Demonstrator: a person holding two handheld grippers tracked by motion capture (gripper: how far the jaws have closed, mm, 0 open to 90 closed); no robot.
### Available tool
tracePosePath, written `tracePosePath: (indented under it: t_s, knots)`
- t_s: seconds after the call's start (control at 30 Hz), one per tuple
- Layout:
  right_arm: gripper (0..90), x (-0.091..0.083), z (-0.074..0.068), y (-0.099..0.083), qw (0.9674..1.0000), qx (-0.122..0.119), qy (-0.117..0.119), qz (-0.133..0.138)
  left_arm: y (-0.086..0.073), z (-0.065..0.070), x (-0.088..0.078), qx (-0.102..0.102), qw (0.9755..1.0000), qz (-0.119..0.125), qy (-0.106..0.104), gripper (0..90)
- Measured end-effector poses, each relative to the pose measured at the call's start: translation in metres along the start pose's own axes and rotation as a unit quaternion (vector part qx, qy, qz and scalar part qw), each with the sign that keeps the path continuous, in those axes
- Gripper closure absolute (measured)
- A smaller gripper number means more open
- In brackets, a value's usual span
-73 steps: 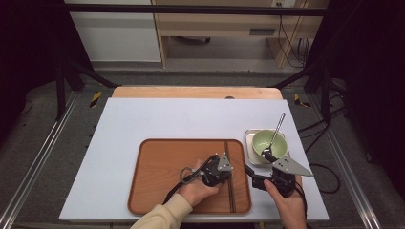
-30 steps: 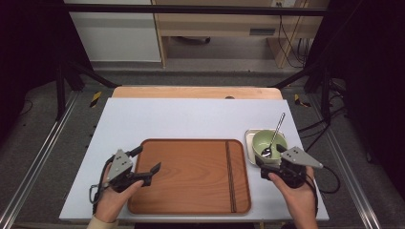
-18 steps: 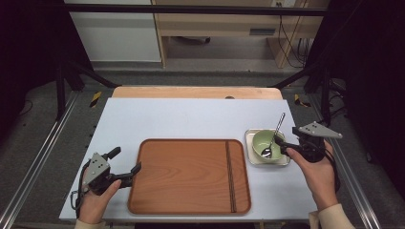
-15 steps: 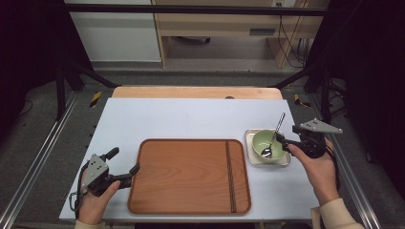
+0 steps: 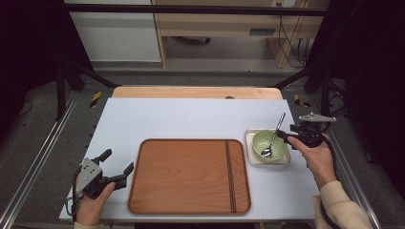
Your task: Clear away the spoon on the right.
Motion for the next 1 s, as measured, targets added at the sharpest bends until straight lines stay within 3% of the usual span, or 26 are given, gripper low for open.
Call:
tracePosePath:
  t_s: [0.27, 0.5, 0.77, 1.0]
  knots:
    - [36.8, 0.015, 0.008, 0.007, 0.9995, 0.029, 0.015, -0.002, -0.003, 0.000, 0.001, 0.000, 1.0000, -0.004, 0.000, 7.3]
    - [45.0, 0.037, 0.019, 0.015, 0.9983, 0.053, 0.023, -0.008, -0.004, 0.002, 0.001, 0.001, 1.0000, -0.004, -0.008, 7.8]
    - [70.6, 0.046, 0.020, 0.016, 0.9958, 0.070, 0.059, -0.001, -0.005, 0.002, 0.001, -0.001, 0.9999, -0.006, -0.009, 7.8]
    - [86.4, 0.031, 0.010, 0.025, 0.9920, 0.070, 0.101, 0.030, -0.005, 0.002, 0.002, 0.000, 0.9999, -0.008, -0.009, 7.9]
Point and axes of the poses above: each handheld gripper's, and its own axes: x roughly forward along the jaws, y roughly out of its top, z roughly to its right, the point moved 5 cm from there along x, roughly forward along the jaws, and after that the axes turned 8 degrees about x, right-handed, at the moved point
